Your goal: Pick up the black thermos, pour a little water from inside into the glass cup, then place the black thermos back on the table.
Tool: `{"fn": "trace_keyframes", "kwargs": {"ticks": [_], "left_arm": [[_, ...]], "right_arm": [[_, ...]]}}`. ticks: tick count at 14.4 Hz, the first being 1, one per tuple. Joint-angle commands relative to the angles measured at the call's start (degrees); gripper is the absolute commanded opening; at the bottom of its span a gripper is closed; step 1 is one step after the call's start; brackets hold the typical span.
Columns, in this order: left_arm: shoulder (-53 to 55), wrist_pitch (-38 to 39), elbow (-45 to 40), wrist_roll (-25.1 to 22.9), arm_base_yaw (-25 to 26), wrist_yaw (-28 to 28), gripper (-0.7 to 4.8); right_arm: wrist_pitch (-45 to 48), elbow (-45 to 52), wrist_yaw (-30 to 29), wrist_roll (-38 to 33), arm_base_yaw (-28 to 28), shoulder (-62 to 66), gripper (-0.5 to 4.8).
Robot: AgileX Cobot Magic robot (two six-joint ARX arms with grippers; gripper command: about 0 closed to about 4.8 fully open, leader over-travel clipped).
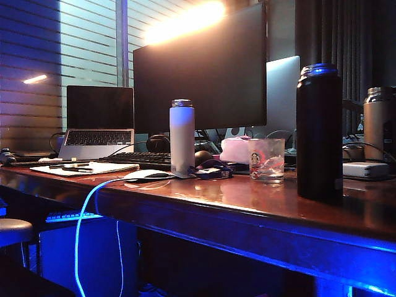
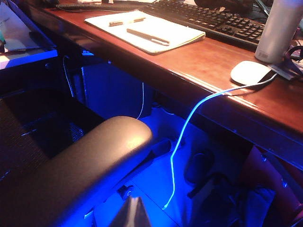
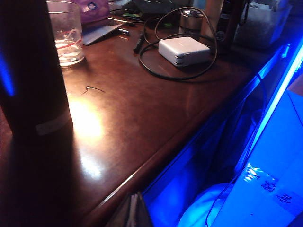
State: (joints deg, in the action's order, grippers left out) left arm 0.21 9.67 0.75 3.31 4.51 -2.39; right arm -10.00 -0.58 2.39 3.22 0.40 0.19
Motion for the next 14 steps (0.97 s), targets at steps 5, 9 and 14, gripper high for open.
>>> {"fn": "trace_keyframes", "kwargs": {"ticks": [5,9,14], "left_arm": [[-0.2,0.7,-0.4,-0.2,0.0,0.2,-0.03],[-0.2,-0.1,4.2,5.4,0.0,-1.2,-0.02],[11.8,-0.8,23.8,7.2,0.0,2.6,-0.01]], "right_arm": [[0.2,0.2,-0.2,-0.6,0.0,-0.1,-0.05],[0.8,-0.8,2.7,-4.6,0.0,-0.1,-0.05],[1.5,-10.8,4.4,-4.9,0.0,1.6,-0.05]]}}
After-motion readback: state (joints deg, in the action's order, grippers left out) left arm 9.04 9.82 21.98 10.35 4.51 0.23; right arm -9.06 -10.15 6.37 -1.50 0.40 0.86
